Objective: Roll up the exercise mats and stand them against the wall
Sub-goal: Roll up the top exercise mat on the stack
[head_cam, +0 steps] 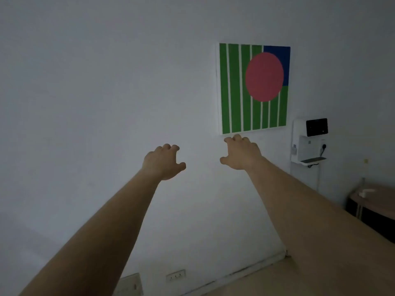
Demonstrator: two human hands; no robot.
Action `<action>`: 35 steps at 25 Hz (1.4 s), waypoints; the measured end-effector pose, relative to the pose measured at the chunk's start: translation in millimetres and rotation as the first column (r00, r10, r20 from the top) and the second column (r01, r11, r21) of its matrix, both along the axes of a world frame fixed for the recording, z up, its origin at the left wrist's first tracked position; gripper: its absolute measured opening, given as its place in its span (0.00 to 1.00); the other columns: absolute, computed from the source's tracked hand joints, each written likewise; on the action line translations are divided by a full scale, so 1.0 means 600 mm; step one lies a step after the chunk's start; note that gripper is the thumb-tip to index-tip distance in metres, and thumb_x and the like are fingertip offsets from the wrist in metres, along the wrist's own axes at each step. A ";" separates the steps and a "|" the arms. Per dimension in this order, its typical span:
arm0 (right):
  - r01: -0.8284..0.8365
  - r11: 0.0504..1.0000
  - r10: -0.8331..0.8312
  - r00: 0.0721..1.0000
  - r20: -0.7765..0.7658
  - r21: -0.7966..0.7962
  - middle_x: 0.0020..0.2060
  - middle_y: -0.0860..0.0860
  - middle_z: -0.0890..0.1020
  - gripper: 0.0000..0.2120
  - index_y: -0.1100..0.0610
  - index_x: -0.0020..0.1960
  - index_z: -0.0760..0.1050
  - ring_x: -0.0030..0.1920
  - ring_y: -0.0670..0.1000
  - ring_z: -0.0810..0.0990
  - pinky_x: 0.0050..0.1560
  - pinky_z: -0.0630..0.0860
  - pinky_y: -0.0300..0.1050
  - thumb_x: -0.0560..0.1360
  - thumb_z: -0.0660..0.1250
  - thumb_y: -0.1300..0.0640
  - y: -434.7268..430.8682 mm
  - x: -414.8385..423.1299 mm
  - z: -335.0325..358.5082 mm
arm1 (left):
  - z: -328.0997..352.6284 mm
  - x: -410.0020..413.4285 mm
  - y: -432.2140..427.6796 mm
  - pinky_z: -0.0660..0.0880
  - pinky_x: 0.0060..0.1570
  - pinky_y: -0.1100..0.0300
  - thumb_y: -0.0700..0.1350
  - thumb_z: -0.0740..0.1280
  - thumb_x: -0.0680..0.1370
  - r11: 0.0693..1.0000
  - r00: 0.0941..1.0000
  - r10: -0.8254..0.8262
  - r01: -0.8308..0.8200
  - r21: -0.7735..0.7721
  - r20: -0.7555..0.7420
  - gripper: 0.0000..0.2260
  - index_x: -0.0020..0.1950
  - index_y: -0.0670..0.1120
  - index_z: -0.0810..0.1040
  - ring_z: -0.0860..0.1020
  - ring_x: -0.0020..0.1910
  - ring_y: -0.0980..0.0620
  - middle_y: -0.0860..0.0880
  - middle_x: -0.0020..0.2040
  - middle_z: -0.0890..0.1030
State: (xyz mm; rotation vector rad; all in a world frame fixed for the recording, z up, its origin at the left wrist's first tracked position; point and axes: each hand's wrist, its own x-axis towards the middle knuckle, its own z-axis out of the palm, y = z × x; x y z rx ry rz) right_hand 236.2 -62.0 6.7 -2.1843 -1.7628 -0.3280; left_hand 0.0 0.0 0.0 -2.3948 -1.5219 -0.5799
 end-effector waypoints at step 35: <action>0.717 -0.006 -0.903 -0.303 -0.304 -0.697 0.75 0.58 0.68 0.34 0.54 0.79 0.63 0.72 0.63 0.71 0.65 0.72 0.59 0.78 0.70 0.43 -0.823 -0.065 -0.709 | -0.695 0.515 -0.583 0.71 0.67 0.47 0.61 0.65 0.79 0.022 -0.228 -0.955 0.589 -0.808 -0.192 0.32 0.79 0.49 0.62 0.71 0.71 0.41 0.44 0.75 0.68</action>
